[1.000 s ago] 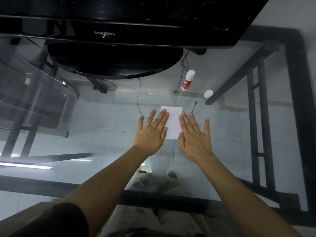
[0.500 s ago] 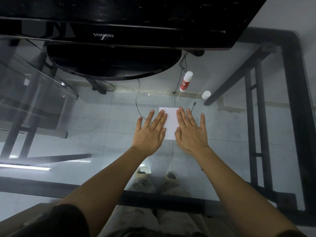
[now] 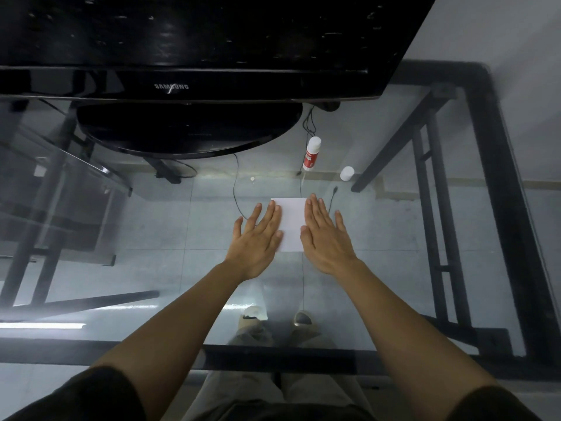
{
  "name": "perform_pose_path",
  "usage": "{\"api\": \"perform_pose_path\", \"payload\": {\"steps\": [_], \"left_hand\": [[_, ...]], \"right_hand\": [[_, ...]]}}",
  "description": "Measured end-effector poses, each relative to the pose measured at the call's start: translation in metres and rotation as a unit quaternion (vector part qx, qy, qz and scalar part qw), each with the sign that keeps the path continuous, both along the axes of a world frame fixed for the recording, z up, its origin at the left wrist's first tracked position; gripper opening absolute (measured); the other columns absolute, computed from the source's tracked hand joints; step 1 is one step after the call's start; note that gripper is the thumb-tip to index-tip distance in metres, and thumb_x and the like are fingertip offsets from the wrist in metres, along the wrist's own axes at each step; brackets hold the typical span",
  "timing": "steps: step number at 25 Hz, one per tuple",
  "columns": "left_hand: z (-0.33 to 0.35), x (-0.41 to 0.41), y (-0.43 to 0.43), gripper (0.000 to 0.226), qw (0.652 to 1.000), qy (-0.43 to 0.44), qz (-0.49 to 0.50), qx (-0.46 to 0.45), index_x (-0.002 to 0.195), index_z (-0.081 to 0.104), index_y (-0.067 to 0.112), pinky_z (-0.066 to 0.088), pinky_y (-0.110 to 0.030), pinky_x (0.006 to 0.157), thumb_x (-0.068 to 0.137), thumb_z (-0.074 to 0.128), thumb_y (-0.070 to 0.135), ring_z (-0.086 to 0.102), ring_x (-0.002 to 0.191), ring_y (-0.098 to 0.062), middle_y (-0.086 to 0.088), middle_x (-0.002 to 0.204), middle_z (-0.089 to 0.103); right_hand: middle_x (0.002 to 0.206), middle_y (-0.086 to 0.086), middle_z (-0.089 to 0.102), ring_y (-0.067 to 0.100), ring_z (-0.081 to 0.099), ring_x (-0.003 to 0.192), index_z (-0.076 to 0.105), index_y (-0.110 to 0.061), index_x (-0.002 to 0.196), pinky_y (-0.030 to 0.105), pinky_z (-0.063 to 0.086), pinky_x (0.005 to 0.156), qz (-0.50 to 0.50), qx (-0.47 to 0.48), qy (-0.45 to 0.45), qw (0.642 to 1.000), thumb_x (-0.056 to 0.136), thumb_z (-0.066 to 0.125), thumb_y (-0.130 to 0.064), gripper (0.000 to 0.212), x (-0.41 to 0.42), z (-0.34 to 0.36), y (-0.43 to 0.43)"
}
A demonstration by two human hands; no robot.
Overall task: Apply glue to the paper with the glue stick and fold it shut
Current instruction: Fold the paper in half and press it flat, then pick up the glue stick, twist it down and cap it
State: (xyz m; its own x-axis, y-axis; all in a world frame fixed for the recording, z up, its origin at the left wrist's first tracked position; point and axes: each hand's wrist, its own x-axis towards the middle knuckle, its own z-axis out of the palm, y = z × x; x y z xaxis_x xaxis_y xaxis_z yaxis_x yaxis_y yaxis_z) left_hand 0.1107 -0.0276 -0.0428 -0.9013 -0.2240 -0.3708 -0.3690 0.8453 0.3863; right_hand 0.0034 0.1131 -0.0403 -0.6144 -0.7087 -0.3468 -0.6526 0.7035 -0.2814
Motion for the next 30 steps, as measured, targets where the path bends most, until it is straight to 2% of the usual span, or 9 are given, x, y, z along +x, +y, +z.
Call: {"api": "perform_pose_path", "payload": {"steps": [3, 7, 10, 14, 18, 22, 24, 27, 30], "left_hand": [[0.009, 0.0, -0.002, 0.054, 0.994, 0.084, 0.051, 0.056, 0.147, 0.001, 0.019, 0.004, -0.04, 0.114, 0.1, 0.019, 0.036, 0.002, 0.144, -0.018, -0.001, 0.158, 0.002], [0.029, -0.049, -0.01, 0.046, 0.957, 0.212, 0.164, 0.106, 0.141, 0.034, 0.009, 0.023, -0.025, 0.106, 0.098, 0.042, 0.022, 0.036, 0.134, -0.026, -0.012, 0.147, 0.038], [0.037, -0.096, -0.016, 0.052, 0.95, 0.213, 0.189, 0.129, 0.138, 0.039, 0.007, 0.03, -0.025, 0.104, 0.092, 0.056, 0.024, 0.045, 0.128, -0.026, -0.015, 0.14, 0.048], [0.034, -0.14, -0.022, 0.06, 0.952, 0.193, 0.192, 0.135, 0.135, 0.043, 0.005, 0.036, -0.032, 0.103, 0.084, 0.066, 0.028, 0.049, 0.123, -0.027, -0.016, 0.135, 0.052], [0.026, -0.152, -0.017, 0.039, 0.957, 0.205, 0.16, 0.125, 0.12, 0.054, 0.003, 0.038, -0.022, 0.085, 0.087, 0.063, 0.022, 0.059, 0.108, -0.028, -0.015, 0.12, 0.063], [0.035, -0.14, -0.01, 0.036, 0.946, 0.212, 0.169, 0.178, 0.12, 0.05, 0.004, 0.043, -0.023, 0.083, 0.092, 0.055, 0.024, 0.058, 0.095, -0.02, -0.015, 0.114, 0.063], [0.051, -0.127, -0.007, 0.037, 0.936, 0.22, 0.173, 0.212, 0.124, 0.048, 0.006, 0.051, -0.029, 0.082, 0.094, 0.051, 0.027, 0.058, 0.092, -0.019, -0.013, 0.11, 0.06], [0.083, -0.102, -0.004, 0.039, 0.914, 0.246, 0.189, 0.26, 0.129, 0.048, 0.008, 0.055, -0.026, 0.077, 0.094, 0.05, 0.027, 0.06, 0.091, -0.021, -0.01, 0.106, 0.058], [0.125, -0.078, -0.004, 0.033, 0.883, 0.301, 0.217, 0.287, 0.118, 0.053, 0.017, 0.055, -0.019, 0.071, 0.089, 0.059, 0.029, 0.061, 0.086, -0.015, 0.002, 0.094, 0.06]], "right_hand": [[0.155, 0.001, -0.015, 0.013, -0.014, 0.141, -0.014, -0.015, 0.143, 0.035, -0.009, 0.113, -0.02, -0.041, -0.005, 0.999, 0.097, 0.012, -0.033, 0.056, -0.003, 0.003, 0.012], [0.156, 0.004, -0.013, 0.018, -0.014, 0.141, -0.011, -0.014, 0.144, 0.034, -0.009, 0.113, -0.095, -0.025, 0.003, 0.995, 0.096, 0.013, -0.036, 0.058, -0.007, -0.002, 0.036], [0.154, 0.003, -0.017, 0.017, -0.021, 0.137, -0.014, -0.015, 0.143, 0.035, -0.011, 0.111, -0.094, 0.028, 0.038, 0.994, 0.096, 0.011, -0.04, 0.058, -0.006, -0.011, 0.048], [0.146, -0.002, -0.026, 0.015, -0.026, 0.134, -0.024, -0.019, 0.136, 0.035, -0.014, 0.109, -0.086, 0.027, 0.056, 0.994, 0.092, 0.001, -0.045, 0.057, -0.007, -0.019, 0.049], [0.144, -0.003, -0.03, 0.015, -0.027, 0.133, -0.025, -0.02, 0.135, 0.035, -0.016, 0.108, -0.088, 0.019, 0.059, 0.994, 0.091, 0.0, -0.045, 0.057, -0.006, -0.024, 0.05], [0.146, -0.002, -0.027, 0.016, -0.024, 0.136, -0.026, -0.02, 0.134, 0.035, -0.013, 0.11, -0.081, 0.016, 0.042, 0.996, 0.09, -0.003, -0.045, 0.056, -0.008, -0.02, 0.049], [0.152, 0.0, -0.023, 0.017, -0.02, 0.139, -0.025, -0.02, 0.136, 0.035, -0.011, 0.112, -0.078, 0.024, 0.015, 0.997, 0.094, 0.004, -0.043, 0.056, -0.009, -0.014, 0.05], [0.157, 0.007, 0.009, 0.021, 0.009, 0.143, 0.009, -0.014, 0.146, 0.037, 0.006, 0.117, -0.12, -0.031, -0.087, 0.988, 0.097, 0.029, -0.035, 0.057, -0.023, 0.018, 0.044], [0.134, 0.006, 0.052, 0.021, 0.047, 0.123, 0.048, -0.015, 0.131, 0.026, 0.036, 0.102, -0.242, -0.239, -0.149, 0.929, 0.094, 0.046, -0.032, 0.04, -0.039, 0.084, 0.024]]}}
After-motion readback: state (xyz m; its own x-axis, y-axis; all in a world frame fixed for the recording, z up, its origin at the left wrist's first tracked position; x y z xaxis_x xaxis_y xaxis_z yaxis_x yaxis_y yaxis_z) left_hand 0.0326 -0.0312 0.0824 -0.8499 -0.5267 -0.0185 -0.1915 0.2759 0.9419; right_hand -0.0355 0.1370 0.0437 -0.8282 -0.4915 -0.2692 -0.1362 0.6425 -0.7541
